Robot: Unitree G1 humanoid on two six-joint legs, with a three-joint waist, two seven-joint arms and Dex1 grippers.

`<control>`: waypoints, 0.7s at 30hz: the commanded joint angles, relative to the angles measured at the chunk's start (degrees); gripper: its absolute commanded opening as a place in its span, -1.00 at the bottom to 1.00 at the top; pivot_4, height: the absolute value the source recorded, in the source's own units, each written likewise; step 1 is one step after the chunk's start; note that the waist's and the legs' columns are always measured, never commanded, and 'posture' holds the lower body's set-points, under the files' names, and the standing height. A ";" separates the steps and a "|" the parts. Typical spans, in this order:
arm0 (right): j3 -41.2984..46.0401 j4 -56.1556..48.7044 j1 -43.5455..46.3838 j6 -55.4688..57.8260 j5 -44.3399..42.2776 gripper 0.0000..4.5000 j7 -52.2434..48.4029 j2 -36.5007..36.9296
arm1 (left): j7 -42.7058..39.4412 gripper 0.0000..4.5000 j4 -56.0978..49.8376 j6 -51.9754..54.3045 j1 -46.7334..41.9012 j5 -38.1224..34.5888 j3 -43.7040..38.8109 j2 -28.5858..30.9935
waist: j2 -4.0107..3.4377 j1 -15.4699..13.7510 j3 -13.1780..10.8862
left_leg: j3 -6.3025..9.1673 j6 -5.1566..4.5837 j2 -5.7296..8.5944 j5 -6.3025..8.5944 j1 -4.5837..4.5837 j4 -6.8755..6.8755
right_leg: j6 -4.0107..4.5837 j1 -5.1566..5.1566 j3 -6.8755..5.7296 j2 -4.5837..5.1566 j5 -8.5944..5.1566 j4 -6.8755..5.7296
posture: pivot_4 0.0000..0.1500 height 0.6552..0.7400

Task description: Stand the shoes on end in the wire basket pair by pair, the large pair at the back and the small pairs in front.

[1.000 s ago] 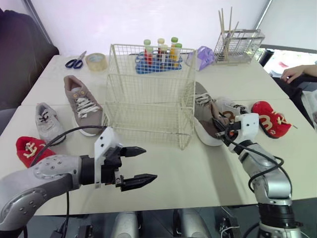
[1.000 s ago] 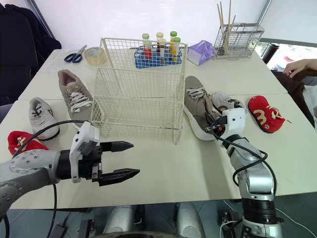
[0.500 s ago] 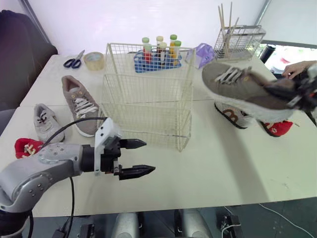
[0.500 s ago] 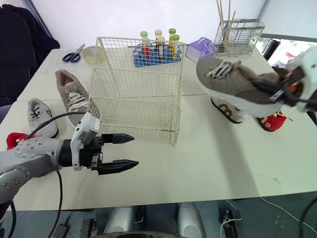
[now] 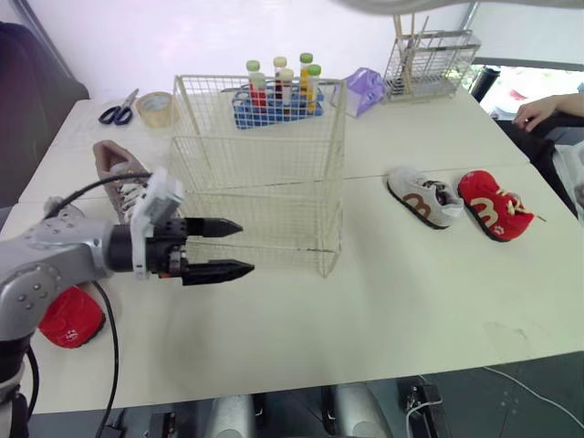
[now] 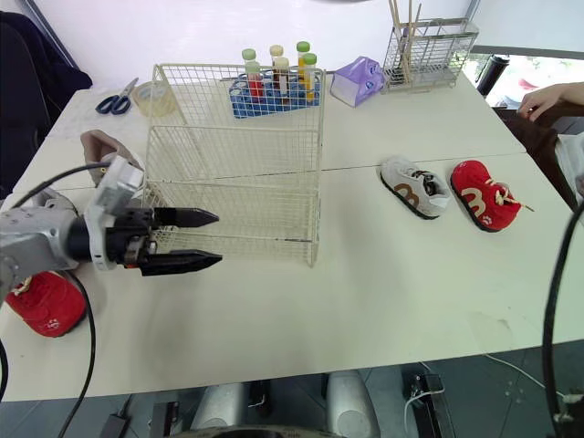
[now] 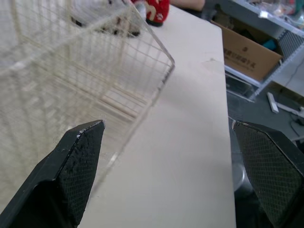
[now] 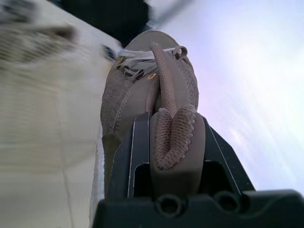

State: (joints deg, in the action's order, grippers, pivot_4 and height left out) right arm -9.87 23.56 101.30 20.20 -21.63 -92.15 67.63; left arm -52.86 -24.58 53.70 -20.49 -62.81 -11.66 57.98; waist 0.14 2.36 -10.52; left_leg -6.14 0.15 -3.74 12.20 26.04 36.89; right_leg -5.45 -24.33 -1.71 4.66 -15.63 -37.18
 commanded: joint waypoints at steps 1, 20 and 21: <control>-6.49 -6.03 -4.02 -0.40 -11.60 -0.80 -0.35 3.07 | 0.94 1.00 -1.64 2.78 1.79 -5.20 -6.79 1.51 | 0.14 -0.18 -0.04 | 0.00 0.01 0.00 0.00 0.03 0.06 | 0.01 0.01 0.00 0.05 0.00 0.01 | 1.00 1.00; -34.66 -11.40 0.97 -16.36 -41.21 -0.80 -0.35 -0.05 | -0.97 1.00 2.81 11.49 13.93 -22.74 -34.11 17.37 | 0.29 -0.44 -0.30 | 0.05 0.01 0.17 0.01 0.33 0.34 | 0.15 -0.23 -0.18 0.38 -0.05 -0.08 | 1.00 1.00; -35.13 -11.69 1.10 -16.80 -41.47 -0.80 -0.35 -0.23 | -3.64 1.00 4.63 10.15 11.32 -21.53 -30.49 18.64 | 0.29 -0.45 -0.31 | -0.02 0.01 0.19 0.01 0.33 0.32 | 0.15 -0.22 -0.17 0.38 -0.04 -0.07 | 1.00 1.00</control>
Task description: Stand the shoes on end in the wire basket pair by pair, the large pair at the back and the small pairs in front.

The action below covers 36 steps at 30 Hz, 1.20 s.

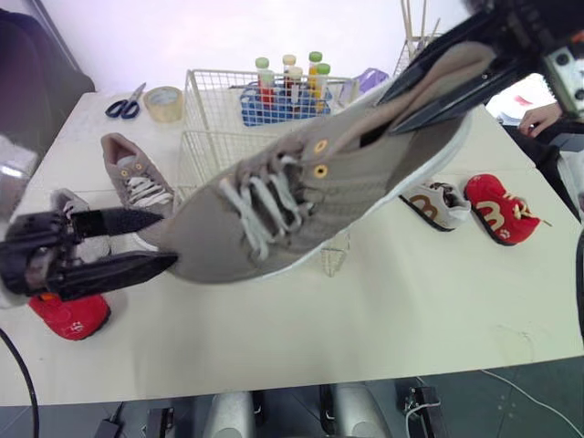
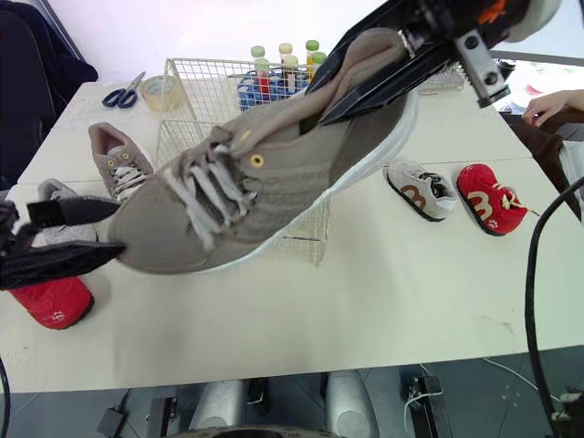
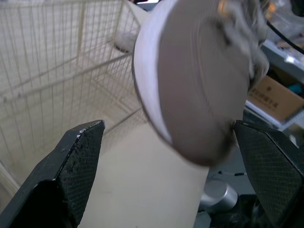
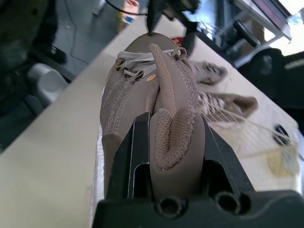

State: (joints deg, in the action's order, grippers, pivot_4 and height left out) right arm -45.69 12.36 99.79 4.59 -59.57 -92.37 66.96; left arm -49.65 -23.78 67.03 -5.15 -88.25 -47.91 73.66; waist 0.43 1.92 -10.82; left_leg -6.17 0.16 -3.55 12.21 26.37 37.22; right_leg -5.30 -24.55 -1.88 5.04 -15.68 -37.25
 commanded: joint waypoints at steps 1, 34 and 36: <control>0.42 -0.73 2.80 -1.42 -3.82 -0.80 -0.13 0.20 | -9.39 1.00 5.78 -4.13 -7.38 4.05 9.77 3.86 | 0.00 -0.10 0.00 | -0.05 0.00 0.00 0.00 0.01 0.00 | -0.02 0.02 0.02 0.00 0.01 -0.01 | 1.00 1.00; 18.84 -1.06 -15.27 11.54 4.37 -0.07 4.16 4.09 | -8.55 -0.41 -1.61 -3.55 -23.83 15.46 40.11 -28.16 | 0.09 -1.76 0.00 | 0.19 0.02 -0.20 -0.05 0.10 0.80 | -0.23 0.06 0.06 -0.32 0.08 -0.81 | 1.00 1.00; 25.87 -2.32 -21.37 15.86 4.65 0.38 10.55 6.54 | -2.69 -0.41 -3.98 -4.52 -20.77 12.59 37.84 -30.82 | 0.13 -2.61 -0.01 | 0.24 0.01 -0.19 -0.04 0.12 0.83 | -0.22 0.07 0.07 -0.25 0.08 -0.78 | 1.00 1.00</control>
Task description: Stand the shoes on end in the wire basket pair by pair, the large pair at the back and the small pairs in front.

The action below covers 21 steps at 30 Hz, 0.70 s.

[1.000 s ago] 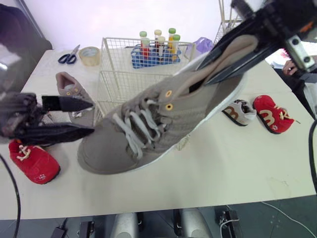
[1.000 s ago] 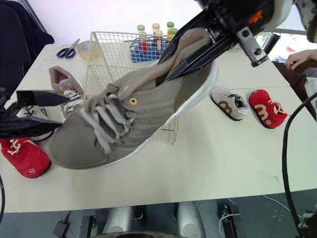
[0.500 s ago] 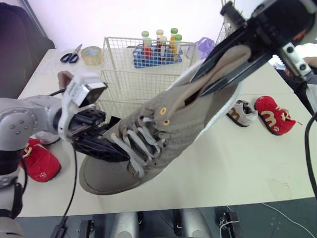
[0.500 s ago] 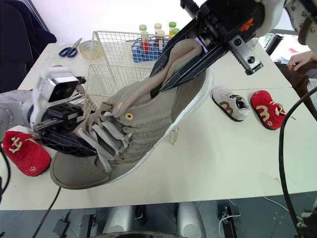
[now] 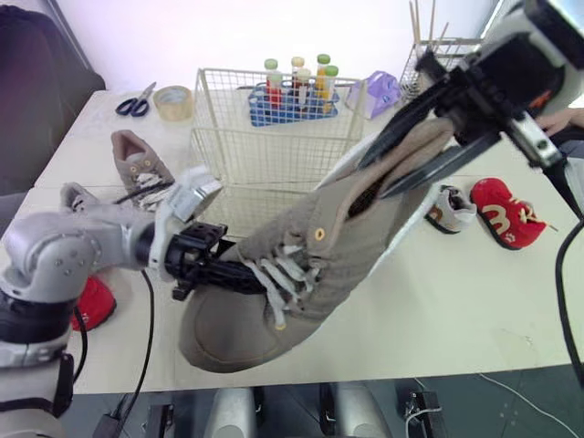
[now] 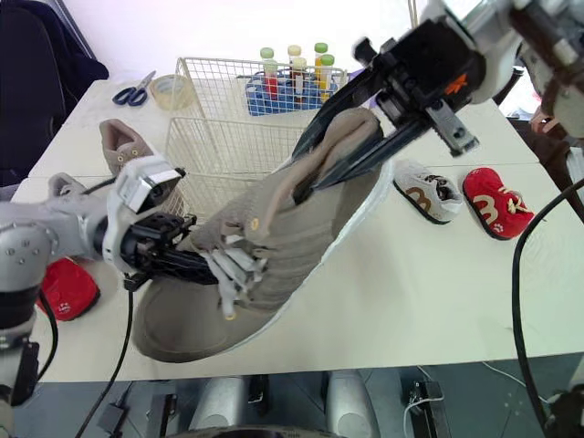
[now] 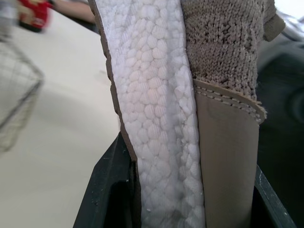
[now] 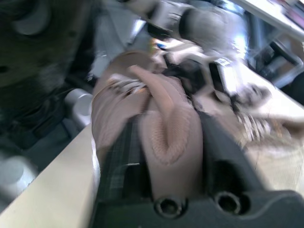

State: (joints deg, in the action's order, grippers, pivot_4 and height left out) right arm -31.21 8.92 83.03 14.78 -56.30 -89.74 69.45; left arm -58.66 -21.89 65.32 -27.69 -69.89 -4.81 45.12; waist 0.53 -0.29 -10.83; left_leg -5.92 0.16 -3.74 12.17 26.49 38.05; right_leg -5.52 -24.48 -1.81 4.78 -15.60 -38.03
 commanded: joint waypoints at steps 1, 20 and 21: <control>15.87 0.50 -8.16 9.00 -0.02 0.61 12.34 5.20 | 8.99 -0.41 -7.03 -3.53 3.04 -6.90 -6.14 -3.54 | 0.03 -0.59 0.00 | 0.06 0.00 0.00 0.00 0.01 0.00 | 0.01 0.01 0.00 0.02 0.00 0.05 | 1.00 1.00; 52.15 -20.21 -52.13 42.12 -45.33 0.97 59.36 -17.99 | 23.58 -0.41 -8.67 -13.96 6.18 -8.98 -4.92 -15.33 | 0.02 -0.37 0.16 | 0.05 -0.14 0.03 0.08 -0.82 -0.05 | 0.01 0.91 0.04 -0.16 0.00 0.13 | 1.00 1.00; 51.02 -20.46 -51.27 42.20 -45.38 0.97 59.67 -19.29 | 22.58 -0.41 -8.28 -13.84 5.93 -8.39 -4.46 -15.02 | 0.02 -0.40 0.16 | 0.04 -0.14 0.03 0.08 -0.82 -0.04 | 0.02 0.91 0.05 -0.16 0.00 0.14 | 1.00 1.00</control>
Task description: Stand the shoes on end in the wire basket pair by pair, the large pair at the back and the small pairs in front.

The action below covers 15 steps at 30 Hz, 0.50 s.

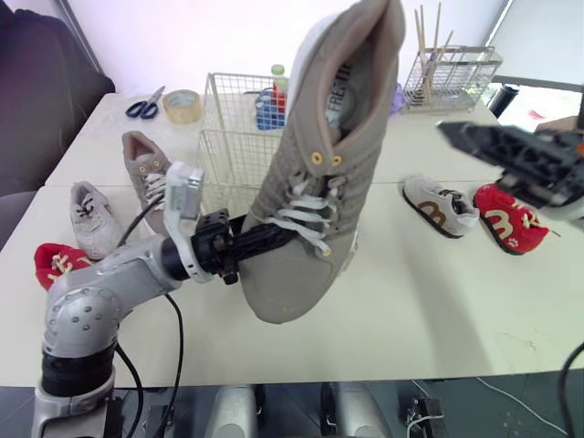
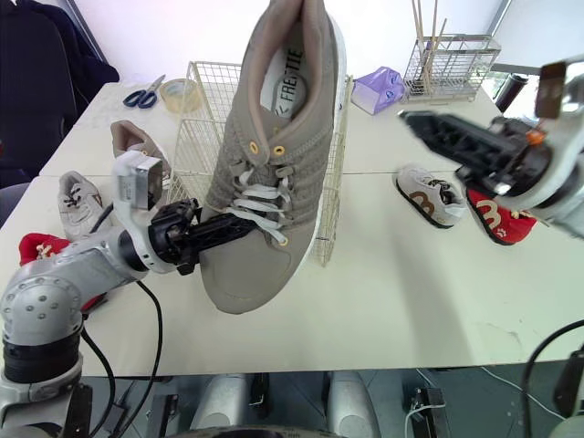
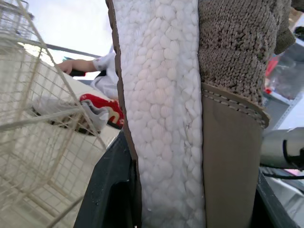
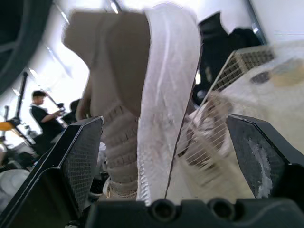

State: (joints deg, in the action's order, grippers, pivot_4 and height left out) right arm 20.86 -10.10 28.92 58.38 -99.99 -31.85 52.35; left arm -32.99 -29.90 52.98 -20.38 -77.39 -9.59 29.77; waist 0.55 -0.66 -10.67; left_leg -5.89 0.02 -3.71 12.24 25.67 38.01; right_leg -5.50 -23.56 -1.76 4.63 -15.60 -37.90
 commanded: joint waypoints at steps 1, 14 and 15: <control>-1.70 -1.70 3.34 -1.20 -1.63 0.97 1.95 -2.96 | -3.74 -0.41 -0.02 -1.45 -1.54 -0.44 0.60 0.55 | 0.00 -0.06 0.00 | -0.01 0.00 0.02 0.00 0.01 0.00 | 0.01 0.00 0.01 0.02 -0.01 0.01 | 1.00 1.00; -8.36 -6.04 6.18 1.16 0.99 0.97 0.90 -8.92 | -6.08 -0.41 3.20 -2.36 -4.82 0.95 1.19 0.44 | 0.01 -0.02 -0.01 | -0.01 -0.07 0.00 0.04 0.05 -0.01 | 0.04 0.05 -0.01 0.03 -0.02 0.21 | 1.00 1.00; -8.66 -6.09 6.11 1.17 1.30 0.97 0.76 -9.11 | -6.14 -0.41 3.29 -2.38 -5.00 0.91 1.16 0.38 | 0.01 -0.02 -0.01 | -0.01 -0.07 0.00 0.04 0.05 -0.02 | 0.08 0.05 -0.01 0.03 -0.04 0.21 | 1.00 1.00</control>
State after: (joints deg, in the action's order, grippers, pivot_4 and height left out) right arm 11.93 -14.58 34.77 59.64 -99.00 -30.25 43.63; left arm -38.49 -25.84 52.31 -23.80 -75.60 -7.54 30.38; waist 0.55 -0.67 -10.67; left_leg -5.89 -0.04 -3.71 12.29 25.72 37.99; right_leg -5.35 -23.51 -1.77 4.66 -15.68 -37.68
